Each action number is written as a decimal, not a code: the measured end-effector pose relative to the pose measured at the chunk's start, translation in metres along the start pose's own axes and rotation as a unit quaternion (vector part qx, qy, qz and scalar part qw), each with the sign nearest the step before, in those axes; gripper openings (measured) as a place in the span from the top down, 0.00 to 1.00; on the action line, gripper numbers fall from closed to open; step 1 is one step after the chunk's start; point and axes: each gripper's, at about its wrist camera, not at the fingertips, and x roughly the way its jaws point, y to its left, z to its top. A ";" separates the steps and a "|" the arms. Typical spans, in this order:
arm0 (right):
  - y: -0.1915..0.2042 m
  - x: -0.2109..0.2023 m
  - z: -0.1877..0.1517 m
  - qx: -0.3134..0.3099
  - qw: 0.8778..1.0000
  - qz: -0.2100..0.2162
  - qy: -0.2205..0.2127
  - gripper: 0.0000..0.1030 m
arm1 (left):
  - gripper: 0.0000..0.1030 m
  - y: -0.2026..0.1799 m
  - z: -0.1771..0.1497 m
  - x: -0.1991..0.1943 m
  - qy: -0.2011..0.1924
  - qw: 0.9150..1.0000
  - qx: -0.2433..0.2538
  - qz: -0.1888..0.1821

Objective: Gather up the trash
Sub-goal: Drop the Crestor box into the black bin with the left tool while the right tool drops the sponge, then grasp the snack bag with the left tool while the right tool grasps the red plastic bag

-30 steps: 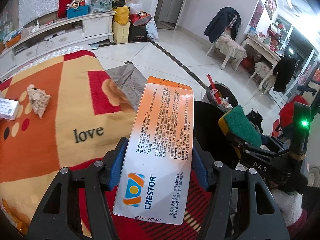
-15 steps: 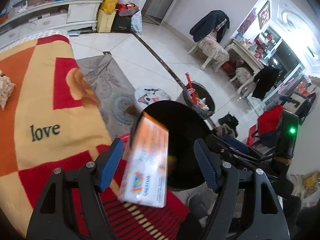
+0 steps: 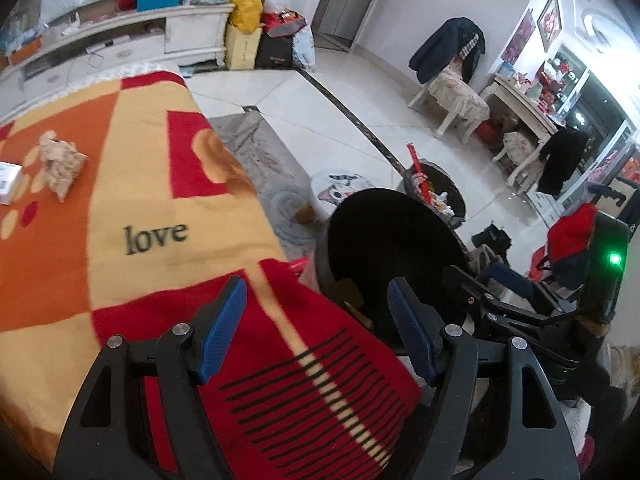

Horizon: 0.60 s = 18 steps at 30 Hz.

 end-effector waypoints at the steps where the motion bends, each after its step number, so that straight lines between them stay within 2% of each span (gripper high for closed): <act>1: 0.004 -0.002 0.000 -0.005 1.000 -0.002 -0.003 0.12 | 0.30 0.002 -0.001 -0.005 -0.006 1.000 -0.001 0.006; 10: 0.037 -0.016 0.000 -0.027 0.999 0.013 -0.027 0.12 | 0.30 0.025 -0.017 -0.046 -0.035 0.997 -0.011 0.061; 18: 0.088 -0.014 -0.008 -0.053 0.996 0.071 -0.009 0.12 | 0.30 0.046 -0.032 -0.087 -0.053 0.993 -0.009 0.102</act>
